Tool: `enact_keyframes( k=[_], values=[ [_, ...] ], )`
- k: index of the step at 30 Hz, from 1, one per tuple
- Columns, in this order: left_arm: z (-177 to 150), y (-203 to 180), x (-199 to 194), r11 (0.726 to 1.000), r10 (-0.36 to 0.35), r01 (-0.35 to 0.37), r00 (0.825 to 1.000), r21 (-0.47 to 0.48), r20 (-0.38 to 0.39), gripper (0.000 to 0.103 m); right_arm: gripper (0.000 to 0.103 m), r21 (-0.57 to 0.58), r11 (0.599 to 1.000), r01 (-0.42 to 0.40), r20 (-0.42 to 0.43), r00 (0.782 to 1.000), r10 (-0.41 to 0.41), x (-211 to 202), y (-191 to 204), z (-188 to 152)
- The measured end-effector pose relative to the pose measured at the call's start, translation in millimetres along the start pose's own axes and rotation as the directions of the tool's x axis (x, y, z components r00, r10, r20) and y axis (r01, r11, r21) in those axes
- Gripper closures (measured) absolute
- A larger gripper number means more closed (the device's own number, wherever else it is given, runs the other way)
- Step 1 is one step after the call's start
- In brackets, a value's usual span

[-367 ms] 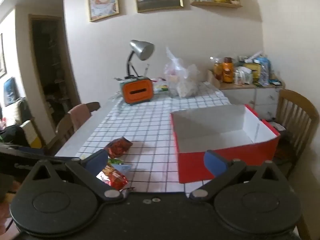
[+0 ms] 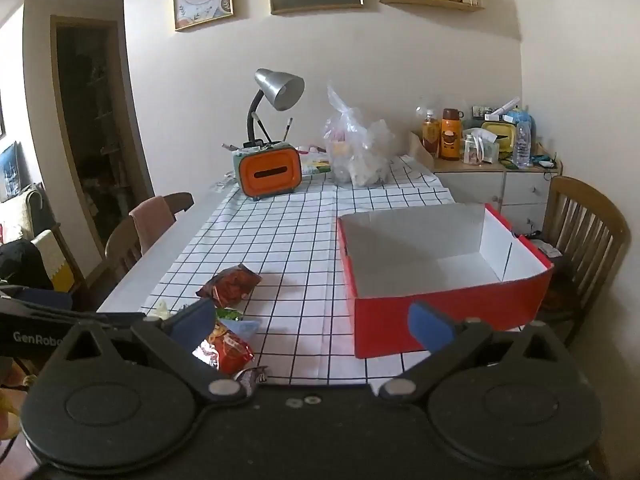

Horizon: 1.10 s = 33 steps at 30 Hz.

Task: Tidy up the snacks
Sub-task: 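Move both tools toward the pile of snack packets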

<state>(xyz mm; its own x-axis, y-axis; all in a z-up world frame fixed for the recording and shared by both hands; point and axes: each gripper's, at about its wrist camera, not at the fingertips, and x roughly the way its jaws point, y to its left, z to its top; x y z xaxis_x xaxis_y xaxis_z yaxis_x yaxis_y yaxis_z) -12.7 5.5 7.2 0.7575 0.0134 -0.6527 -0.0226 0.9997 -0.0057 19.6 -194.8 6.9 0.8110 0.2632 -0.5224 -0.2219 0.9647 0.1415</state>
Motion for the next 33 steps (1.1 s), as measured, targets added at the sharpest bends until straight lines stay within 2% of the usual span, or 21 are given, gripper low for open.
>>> enact_keyframes(
  k=[9, 33],
  values=[
    [-1.9, 4.1, 0.4, 1.000, -0.011, 0.011, 1.000, -0.003, -0.008, 0.000, 0.000, -0.032, 0.999, -0.029, 0.009, 1.000, 0.030, -14.1, 12.9, -6.9],
    [-6.6, 6.4, 3.2, 1.000, -0.016, 0.016, 0.999, -0.019, -0.028, 0.000, 0.000, -0.061, 0.998, 0.003, 0.031, 1.000, -0.001, -21.8, 21.7, -8.6]
  ],
)
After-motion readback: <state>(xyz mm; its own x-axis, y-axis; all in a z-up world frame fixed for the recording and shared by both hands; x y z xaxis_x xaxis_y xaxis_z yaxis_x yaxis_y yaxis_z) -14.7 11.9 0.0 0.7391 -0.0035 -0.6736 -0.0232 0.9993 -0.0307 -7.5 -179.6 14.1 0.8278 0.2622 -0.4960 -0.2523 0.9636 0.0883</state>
